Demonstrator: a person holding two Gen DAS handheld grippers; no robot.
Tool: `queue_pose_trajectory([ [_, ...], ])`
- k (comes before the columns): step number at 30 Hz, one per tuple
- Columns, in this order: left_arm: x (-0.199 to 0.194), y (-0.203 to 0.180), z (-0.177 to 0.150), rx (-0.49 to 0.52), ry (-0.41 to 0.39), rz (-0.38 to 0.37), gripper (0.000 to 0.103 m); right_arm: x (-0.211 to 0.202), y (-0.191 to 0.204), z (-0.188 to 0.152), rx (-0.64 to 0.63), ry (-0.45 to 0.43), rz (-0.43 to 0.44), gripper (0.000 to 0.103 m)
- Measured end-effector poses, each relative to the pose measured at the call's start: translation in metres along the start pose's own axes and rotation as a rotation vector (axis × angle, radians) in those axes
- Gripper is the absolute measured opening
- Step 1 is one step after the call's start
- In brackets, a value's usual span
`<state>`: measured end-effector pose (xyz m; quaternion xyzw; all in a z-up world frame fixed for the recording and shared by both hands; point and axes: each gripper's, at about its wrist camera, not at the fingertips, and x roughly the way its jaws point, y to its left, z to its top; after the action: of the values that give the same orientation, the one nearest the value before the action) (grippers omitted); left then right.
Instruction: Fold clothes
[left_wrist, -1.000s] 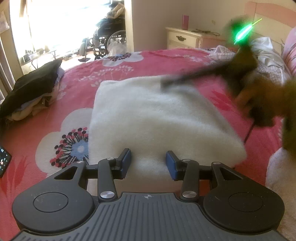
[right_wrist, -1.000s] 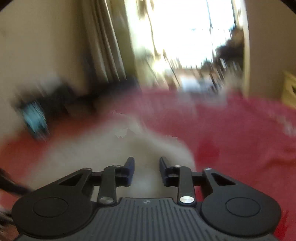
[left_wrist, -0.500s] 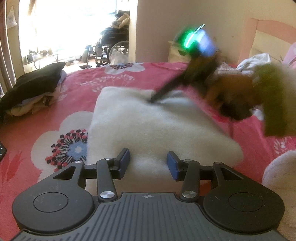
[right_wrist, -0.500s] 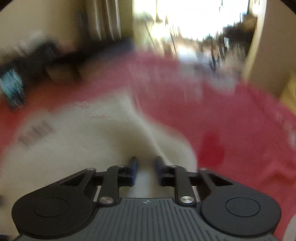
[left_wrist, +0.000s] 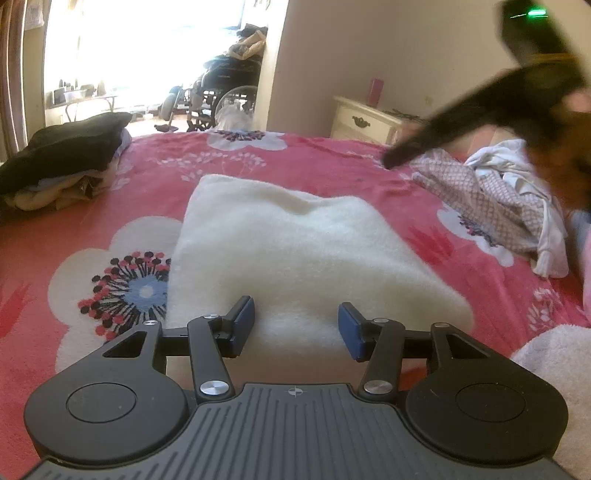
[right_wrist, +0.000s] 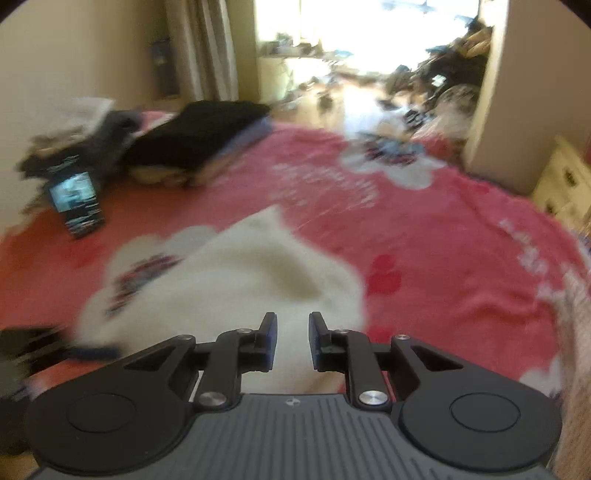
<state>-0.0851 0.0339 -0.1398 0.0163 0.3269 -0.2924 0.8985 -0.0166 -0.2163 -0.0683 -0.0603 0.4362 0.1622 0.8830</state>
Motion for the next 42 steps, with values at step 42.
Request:
queue_pose_trajectory([
  [42,-0.002,-0.002,0.008,-0.088,0.035,0.009,0.054,-0.032,0.046,-0.071,0.223,0.103,-0.079,0.050],
])
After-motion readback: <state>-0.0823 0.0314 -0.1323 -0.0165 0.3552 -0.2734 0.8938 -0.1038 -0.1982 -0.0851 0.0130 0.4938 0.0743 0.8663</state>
